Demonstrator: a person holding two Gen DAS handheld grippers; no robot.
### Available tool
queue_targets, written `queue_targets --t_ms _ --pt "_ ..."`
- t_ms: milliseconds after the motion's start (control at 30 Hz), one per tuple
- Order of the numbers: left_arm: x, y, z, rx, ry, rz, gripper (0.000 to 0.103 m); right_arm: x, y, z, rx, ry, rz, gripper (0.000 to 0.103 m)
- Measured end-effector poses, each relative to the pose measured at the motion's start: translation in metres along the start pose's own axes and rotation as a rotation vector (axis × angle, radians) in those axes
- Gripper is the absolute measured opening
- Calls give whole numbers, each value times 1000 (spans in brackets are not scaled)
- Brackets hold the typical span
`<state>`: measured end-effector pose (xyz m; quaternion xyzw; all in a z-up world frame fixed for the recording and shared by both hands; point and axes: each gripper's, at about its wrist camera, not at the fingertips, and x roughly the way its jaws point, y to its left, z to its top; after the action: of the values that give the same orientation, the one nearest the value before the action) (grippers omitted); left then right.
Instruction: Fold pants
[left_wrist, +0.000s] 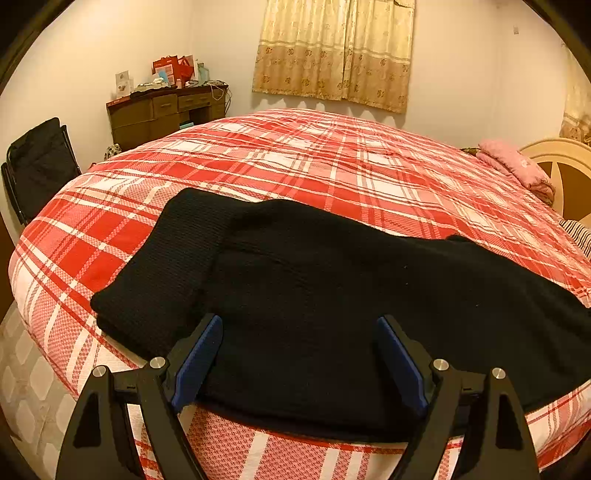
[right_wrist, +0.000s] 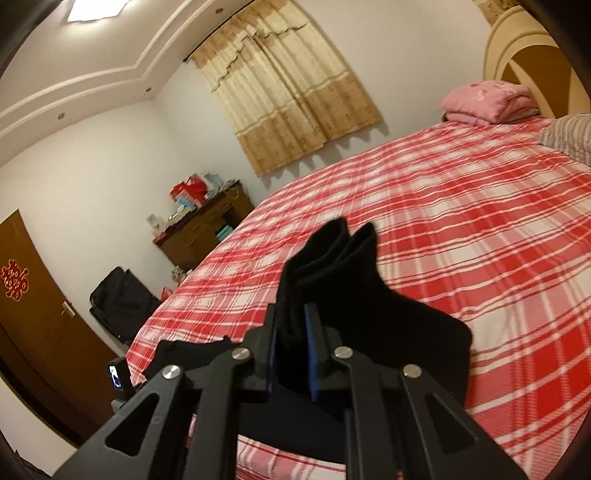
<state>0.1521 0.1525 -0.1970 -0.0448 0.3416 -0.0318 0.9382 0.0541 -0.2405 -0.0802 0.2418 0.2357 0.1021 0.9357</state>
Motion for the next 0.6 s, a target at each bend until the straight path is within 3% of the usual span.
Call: queue_targets --t_ms 433,533,600 --pt "-13 -7 5 -12 -31 -44 86 75 37 -37 -97 176 44 16" --pt "-17 -21 5 0 -22 -125 86 93 44 -52 -137 231 40 16" --pt "-19 -36 5 8 -2 -218 86 106 45 -64 -156 275 37 16"
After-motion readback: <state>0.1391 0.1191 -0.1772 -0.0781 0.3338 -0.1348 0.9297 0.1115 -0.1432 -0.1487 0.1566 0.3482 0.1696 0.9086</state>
